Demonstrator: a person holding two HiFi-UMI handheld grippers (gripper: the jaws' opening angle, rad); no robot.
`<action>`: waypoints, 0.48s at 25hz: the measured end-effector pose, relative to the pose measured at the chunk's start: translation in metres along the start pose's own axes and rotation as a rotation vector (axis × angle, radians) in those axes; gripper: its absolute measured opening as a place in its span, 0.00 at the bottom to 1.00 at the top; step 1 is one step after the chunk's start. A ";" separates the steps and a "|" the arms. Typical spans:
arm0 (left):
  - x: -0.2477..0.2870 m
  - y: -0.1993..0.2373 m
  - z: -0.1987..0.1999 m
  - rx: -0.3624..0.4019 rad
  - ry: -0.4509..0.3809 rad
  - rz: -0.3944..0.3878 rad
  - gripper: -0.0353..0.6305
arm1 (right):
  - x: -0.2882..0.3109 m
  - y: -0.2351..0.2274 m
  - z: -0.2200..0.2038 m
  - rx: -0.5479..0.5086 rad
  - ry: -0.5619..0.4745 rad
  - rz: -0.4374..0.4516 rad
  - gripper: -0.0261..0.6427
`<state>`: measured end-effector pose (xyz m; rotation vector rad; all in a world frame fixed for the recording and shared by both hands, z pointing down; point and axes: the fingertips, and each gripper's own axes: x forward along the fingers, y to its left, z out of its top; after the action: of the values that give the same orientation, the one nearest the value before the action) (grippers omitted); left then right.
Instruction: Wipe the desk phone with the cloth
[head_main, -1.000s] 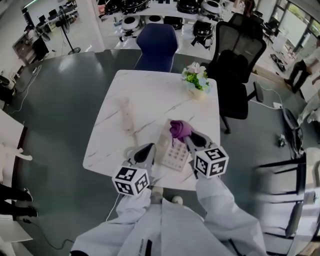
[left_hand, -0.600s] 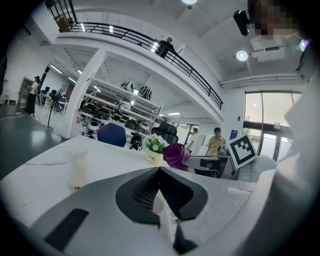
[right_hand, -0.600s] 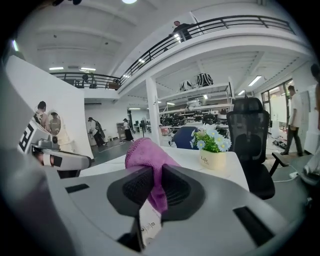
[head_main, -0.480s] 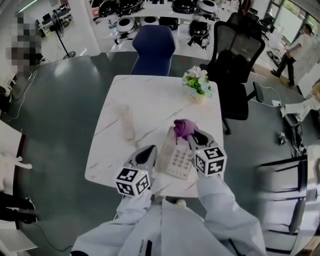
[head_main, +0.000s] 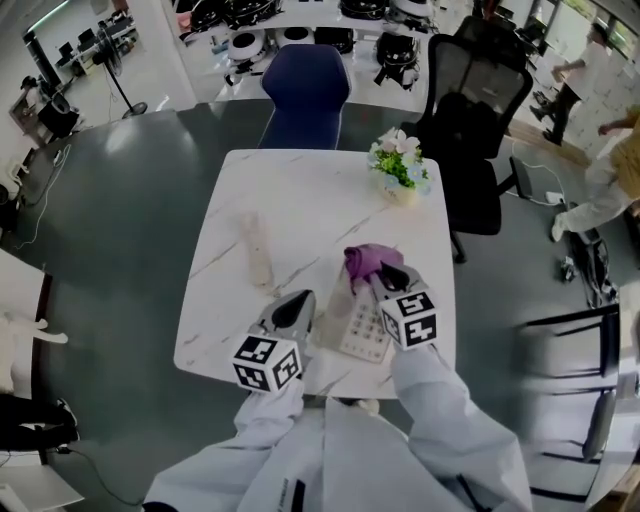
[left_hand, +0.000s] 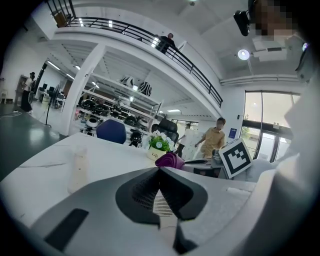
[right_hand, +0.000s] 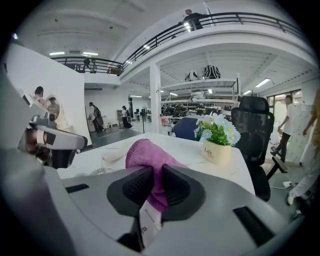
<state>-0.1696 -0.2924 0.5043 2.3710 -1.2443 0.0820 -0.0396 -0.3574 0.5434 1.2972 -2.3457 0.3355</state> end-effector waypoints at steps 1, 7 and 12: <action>0.000 0.001 -0.001 -0.001 0.002 -0.001 0.05 | 0.003 0.002 -0.004 -0.002 0.012 0.004 0.09; 0.003 0.006 -0.009 -0.010 0.025 -0.010 0.05 | 0.016 0.007 -0.016 0.004 0.039 0.018 0.09; 0.001 0.006 -0.018 -0.011 0.045 -0.020 0.05 | 0.018 0.009 -0.019 0.017 0.057 0.022 0.09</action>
<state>-0.1712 -0.2890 0.5228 2.3589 -1.1971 0.1217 -0.0507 -0.3583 0.5686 1.2532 -2.3157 0.3954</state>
